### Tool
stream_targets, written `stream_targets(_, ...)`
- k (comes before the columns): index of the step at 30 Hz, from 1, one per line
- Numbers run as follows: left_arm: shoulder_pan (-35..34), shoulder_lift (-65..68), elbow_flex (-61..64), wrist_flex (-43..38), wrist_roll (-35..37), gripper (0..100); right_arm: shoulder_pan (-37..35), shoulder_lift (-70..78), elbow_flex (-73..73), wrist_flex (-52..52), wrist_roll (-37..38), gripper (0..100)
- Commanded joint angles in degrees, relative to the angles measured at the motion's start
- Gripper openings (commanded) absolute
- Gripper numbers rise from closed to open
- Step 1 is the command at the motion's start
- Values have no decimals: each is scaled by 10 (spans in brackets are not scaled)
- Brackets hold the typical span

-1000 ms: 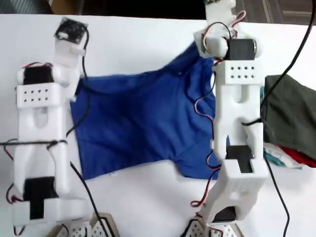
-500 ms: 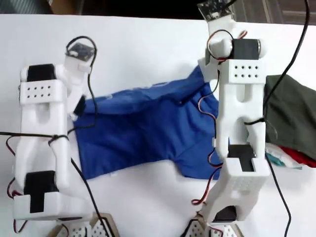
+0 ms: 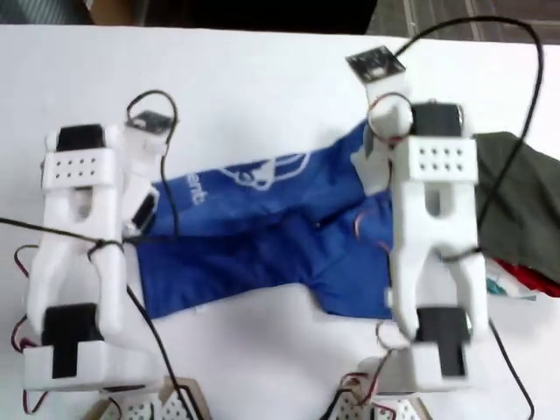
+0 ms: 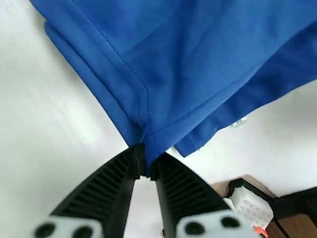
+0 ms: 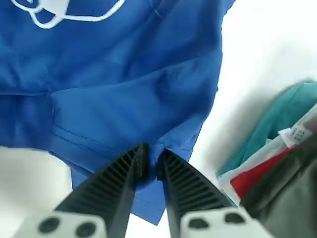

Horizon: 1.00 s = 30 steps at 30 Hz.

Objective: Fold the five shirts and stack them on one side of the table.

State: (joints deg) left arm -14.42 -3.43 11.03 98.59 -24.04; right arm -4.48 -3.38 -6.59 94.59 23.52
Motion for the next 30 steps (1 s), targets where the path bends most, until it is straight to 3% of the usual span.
stream_targets(1, 5, -73, 26, 7, -13, 25, 12, -95, 81, -34, 9, 22)
stream_targets(5, 5, -133, 103, 0, -40, 25, 30, -148, 170, -58, 27, 22)
stream_targets(13, 5, -137, 225, -91, -40, 25, 72, -204, 274, -82, 59, 22)
stream_targets(30, 4, -136, 248, -90, -40, 25, 73, -313, 451, -102, 66, 22)
